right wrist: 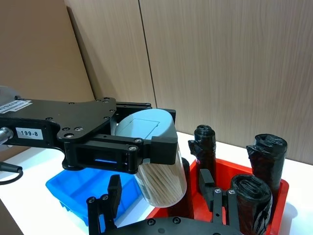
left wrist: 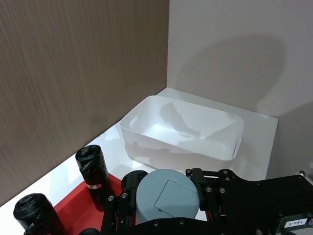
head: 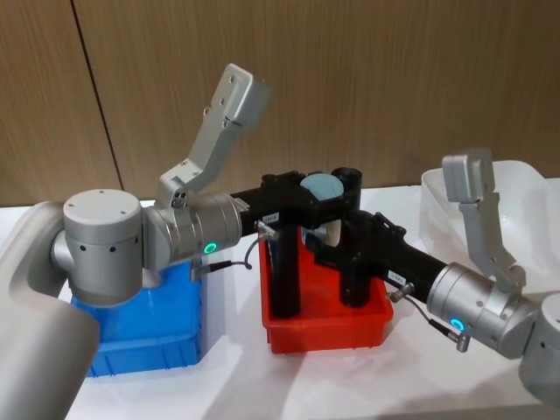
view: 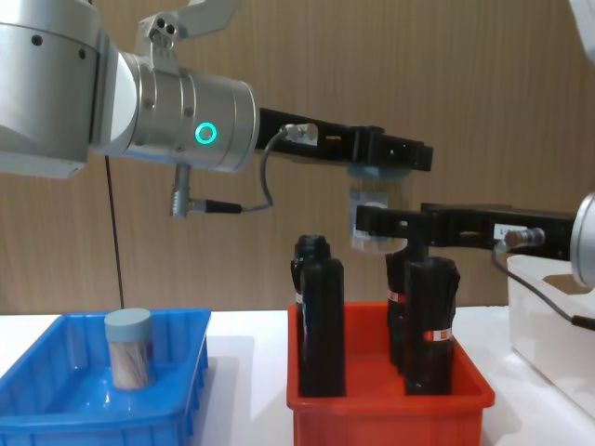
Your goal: Pick the cotton swabs from the blue box and place them into the white box.
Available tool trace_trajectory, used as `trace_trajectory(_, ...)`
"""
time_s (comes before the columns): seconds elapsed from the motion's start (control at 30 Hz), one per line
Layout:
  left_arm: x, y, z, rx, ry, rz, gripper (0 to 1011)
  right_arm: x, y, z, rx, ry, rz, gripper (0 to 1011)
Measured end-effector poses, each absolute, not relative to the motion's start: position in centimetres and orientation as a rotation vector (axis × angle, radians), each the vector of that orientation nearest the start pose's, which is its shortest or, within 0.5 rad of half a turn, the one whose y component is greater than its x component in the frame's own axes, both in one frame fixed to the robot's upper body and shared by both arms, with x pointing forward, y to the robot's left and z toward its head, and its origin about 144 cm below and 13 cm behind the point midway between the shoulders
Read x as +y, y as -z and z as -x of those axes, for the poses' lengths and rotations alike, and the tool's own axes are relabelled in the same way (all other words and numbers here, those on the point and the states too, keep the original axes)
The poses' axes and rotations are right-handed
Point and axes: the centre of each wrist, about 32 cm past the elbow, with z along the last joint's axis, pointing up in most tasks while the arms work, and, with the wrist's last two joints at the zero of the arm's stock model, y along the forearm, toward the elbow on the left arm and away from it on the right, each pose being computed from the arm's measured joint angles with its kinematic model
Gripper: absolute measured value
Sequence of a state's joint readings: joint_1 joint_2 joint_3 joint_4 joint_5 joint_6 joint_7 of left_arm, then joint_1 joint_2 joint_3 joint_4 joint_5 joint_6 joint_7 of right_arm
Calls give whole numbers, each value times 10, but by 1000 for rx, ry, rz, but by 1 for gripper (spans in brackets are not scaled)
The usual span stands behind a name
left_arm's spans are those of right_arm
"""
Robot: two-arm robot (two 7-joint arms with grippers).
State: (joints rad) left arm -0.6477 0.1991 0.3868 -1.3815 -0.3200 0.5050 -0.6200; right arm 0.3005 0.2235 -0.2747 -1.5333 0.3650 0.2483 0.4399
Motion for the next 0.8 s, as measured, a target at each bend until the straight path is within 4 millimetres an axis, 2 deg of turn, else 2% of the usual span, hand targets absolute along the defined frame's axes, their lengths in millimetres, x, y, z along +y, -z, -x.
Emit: trace_trajectory(0.8, 180, -1316, -596, 75, -632, -161, 689, -203, -1220, -545, 96, 851, -10, 1002)
